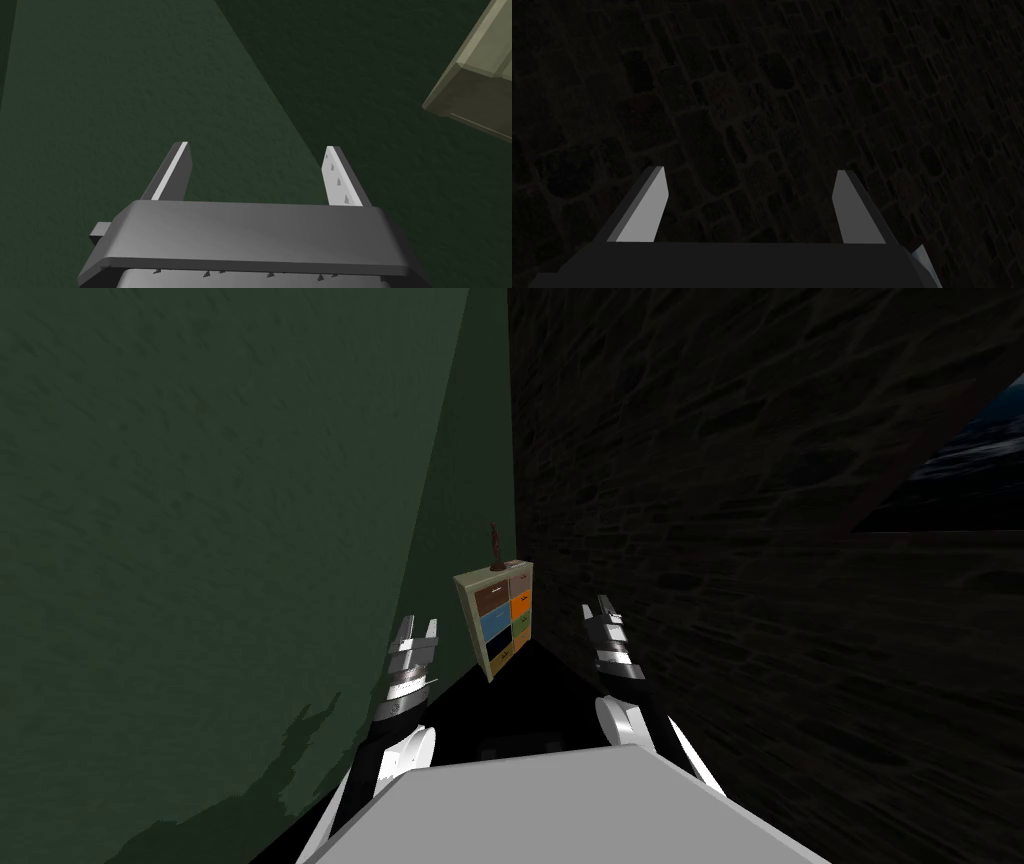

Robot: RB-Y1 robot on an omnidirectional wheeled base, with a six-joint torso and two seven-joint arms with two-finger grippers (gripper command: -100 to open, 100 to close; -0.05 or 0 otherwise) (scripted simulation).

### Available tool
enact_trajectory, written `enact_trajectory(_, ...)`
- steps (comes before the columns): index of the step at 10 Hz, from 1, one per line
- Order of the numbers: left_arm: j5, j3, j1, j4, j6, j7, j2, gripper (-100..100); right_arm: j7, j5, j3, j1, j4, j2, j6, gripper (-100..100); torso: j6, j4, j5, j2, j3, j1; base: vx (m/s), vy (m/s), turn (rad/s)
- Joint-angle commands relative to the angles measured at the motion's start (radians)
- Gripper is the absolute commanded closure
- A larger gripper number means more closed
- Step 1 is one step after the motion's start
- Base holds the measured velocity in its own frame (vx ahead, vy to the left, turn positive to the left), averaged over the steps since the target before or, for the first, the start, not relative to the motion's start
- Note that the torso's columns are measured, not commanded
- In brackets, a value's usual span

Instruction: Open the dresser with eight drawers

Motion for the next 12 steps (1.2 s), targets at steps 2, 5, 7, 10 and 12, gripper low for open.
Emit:
enact_trajectory(2, 0.000, 0.000, 0.000, 0.000, 0.000, 0.000, 0.000, 0, 0.000, 0.000, 0.000, 0.000, 0.000, 0.000, 0.000, 0, 0.000, 0.105, 0.000, 0.104, -0.209, 0.000, 0.000, 0.000, 0.000)
enact_trajectory(5, 0.000, 0.000, 0.000, 0.000, 0.000, 0.000, 0.000, 0, 0.000, 0.000, 0.000, 0.000, 0.000, 0.000, 0.000, 0, 0.000, 0.322, 0.000, 0.322, -0.644, 0.000, 0.000, 0.000, 0.000)
enact_trajectory(7, 0.000, 0.000, 0.000, 0.000, 0.000, 0.000, 0.000, 0, 0.000, 0.000, 0.000, 0.000, 0.000, 0.000, 0.000, 0, 0.000, 0.470, 0.000, 0.470, -0.939, 0.000, 0.000, 0.000, 0.000)
enact_trajectory(10, 0.003, -0.003, -0.001, 0.014, 0.000, 0.001, 0.044, -100, 0.000, 0.000, 0.000, 0.000, 0.000, 0.000, 0.000, 0, 0.000, 0.691, 0.000, 0.691, -1.382, 0.000, 0.018, -0.003, 0.030)
enact_trajectory(12, 0.010, -0.010, -0.004, 0.045, 0.000, 0.004, 0.087, -100, 0.000, 0.000, 0.000, 0.000, 0.000, 0.000, 0.000, 0, 0.000, 0.733, -0.001, 0.730, -1.473, -0.002, 0.124, -0.057, 0.115)
